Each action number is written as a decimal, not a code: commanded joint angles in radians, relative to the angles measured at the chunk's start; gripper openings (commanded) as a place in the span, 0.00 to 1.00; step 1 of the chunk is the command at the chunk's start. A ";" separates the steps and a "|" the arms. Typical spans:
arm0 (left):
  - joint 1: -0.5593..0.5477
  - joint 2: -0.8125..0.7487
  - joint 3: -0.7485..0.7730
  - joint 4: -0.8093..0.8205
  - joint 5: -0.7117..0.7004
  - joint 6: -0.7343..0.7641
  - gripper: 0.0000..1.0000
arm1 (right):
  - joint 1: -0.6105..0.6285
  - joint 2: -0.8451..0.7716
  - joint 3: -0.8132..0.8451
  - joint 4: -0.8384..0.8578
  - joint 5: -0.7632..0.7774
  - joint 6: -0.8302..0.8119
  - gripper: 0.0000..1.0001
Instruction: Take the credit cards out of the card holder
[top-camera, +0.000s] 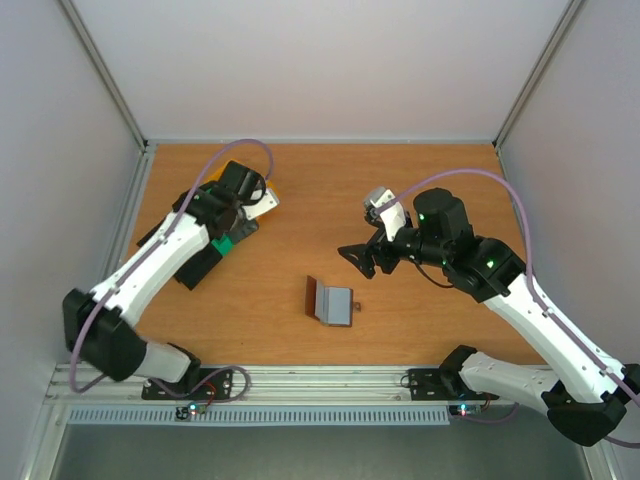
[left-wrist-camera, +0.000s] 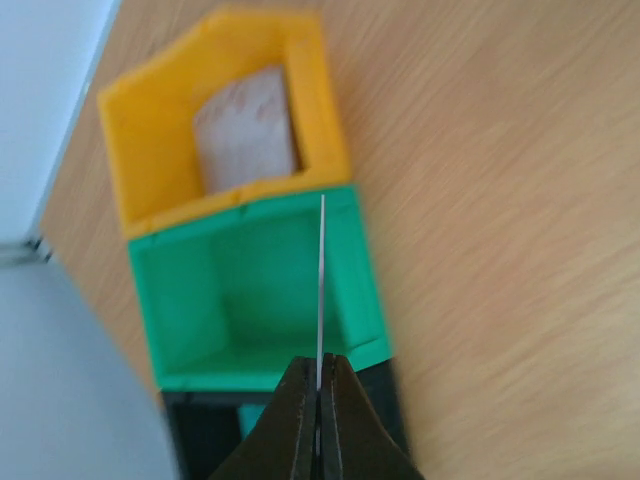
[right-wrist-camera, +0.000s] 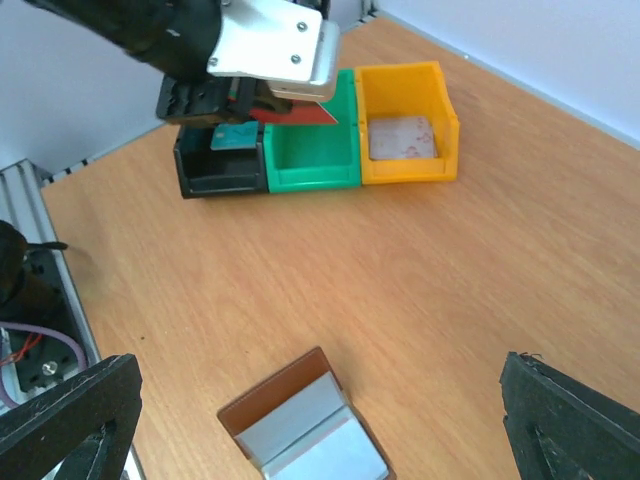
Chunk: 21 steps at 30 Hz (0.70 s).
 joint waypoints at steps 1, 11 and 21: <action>0.108 0.117 0.069 0.032 -0.253 0.230 0.00 | -0.004 -0.011 -0.017 0.008 0.047 0.016 0.99; 0.290 0.415 0.226 0.193 -0.274 0.254 0.00 | -0.005 -0.033 -0.012 -0.030 0.068 0.002 0.98; 0.336 0.512 0.205 0.167 -0.208 0.136 0.00 | -0.004 -0.004 -0.005 -0.033 0.070 -0.003 0.99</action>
